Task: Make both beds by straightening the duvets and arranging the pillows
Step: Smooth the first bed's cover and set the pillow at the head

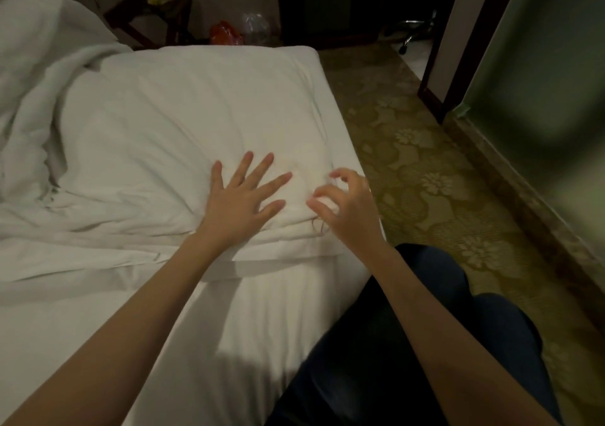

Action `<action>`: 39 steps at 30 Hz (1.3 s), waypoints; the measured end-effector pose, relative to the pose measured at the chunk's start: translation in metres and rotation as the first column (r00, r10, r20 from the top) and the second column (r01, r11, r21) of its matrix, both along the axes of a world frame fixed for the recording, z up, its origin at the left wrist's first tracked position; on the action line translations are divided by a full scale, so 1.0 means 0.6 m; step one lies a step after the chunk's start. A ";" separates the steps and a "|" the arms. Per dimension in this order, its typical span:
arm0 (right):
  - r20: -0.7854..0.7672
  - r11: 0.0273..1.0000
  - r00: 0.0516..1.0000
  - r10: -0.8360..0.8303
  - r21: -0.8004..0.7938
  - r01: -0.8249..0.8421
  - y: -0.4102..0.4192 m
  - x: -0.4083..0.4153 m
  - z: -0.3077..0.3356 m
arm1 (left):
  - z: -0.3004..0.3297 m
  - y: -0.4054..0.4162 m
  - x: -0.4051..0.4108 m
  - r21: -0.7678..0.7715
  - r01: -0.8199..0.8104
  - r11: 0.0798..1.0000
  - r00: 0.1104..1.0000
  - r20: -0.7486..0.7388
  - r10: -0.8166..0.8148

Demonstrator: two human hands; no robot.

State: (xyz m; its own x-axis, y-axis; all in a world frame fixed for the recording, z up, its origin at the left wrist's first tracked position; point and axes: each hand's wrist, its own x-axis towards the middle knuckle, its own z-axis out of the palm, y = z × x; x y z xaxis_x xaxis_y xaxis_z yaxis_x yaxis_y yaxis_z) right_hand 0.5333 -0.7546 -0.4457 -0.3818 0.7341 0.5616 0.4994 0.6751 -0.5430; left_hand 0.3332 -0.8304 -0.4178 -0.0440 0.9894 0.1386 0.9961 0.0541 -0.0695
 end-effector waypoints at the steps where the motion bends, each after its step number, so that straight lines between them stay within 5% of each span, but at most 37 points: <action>1: -0.005 0.997 1.000 0.021 0.071 -0.020 0.006 -0.011 0.015 | 0.011 0.001 0.001 0.002 -0.004 1.000 0.998 0.056 0.004; 4: 0.204 0.994 0.974 0.100 0.016 -0.105 0.021 -0.051 0.074 | 0.045 0.003 -0.009 0.066 -0.009 0.998 0.974 0.225 -0.006; 7: 0.381 0.990 0.914 0.140 -0.077 -0.119 0.034 -0.089 0.111 | 0.074 -0.001 -0.051 0.122 -0.011 0.992 0.972 0.233 -0.018; 20: 0.389 0.941 0.858 0.336 -0.183 -0.285 0.025 -0.302 0.190 | 0.202 -0.064 -0.286 0.022 -0.197 0.980 0.976 -0.086 0.198; 27: 0.401 0.923 0.832 0.383 -0.200 -0.329 0.032 -0.407 0.215 | 0.242 -0.059 -0.398 0.134 -0.122 0.983 0.965 -0.218 0.150; 39: 0.519 0.928 0.770 0.372 -0.177 -0.328 0.083 -0.539 0.259 | 0.346 0.054 -0.487 0.095 -0.309 0.946 0.800 -0.512 0.313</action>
